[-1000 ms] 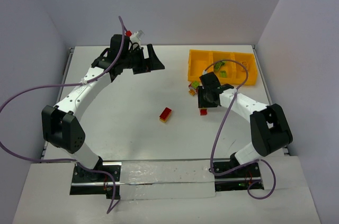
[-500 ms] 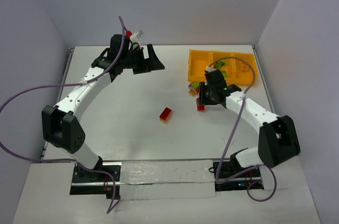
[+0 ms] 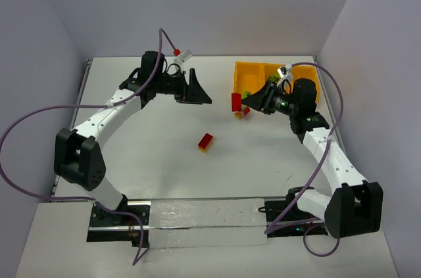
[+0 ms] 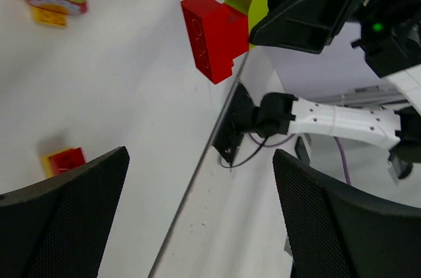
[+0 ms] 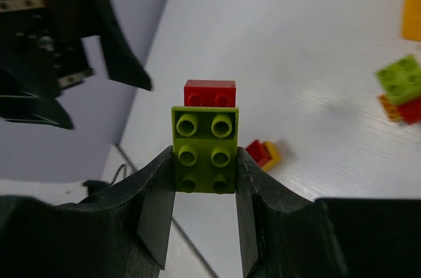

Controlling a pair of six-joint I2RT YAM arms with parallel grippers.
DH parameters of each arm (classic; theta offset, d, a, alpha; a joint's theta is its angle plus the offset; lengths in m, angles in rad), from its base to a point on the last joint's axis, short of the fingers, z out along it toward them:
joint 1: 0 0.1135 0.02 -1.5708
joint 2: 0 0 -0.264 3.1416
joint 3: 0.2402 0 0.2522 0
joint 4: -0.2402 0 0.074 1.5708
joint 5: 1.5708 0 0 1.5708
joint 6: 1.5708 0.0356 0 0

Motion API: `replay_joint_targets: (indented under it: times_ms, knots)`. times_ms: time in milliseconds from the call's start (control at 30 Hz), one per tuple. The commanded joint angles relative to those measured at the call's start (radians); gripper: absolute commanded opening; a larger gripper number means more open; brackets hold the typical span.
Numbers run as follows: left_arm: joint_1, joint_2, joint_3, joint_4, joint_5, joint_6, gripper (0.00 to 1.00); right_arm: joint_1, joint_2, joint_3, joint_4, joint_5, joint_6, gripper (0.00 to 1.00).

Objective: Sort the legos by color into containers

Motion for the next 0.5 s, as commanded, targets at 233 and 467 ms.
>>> replay_joint_targets:
  times_ms: [233,467]
  knots:
    - [-0.072,-0.006,-0.145,0.598,0.199,-0.351,0.94,-0.003,-0.001,-0.035,0.357,-0.271,0.206,0.0]
    - [-0.078,0.049,-0.138,0.758,0.218,-0.483,0.92,-0.003,-0.013,-0.048,0.412,-0.327,0.241,0.0]
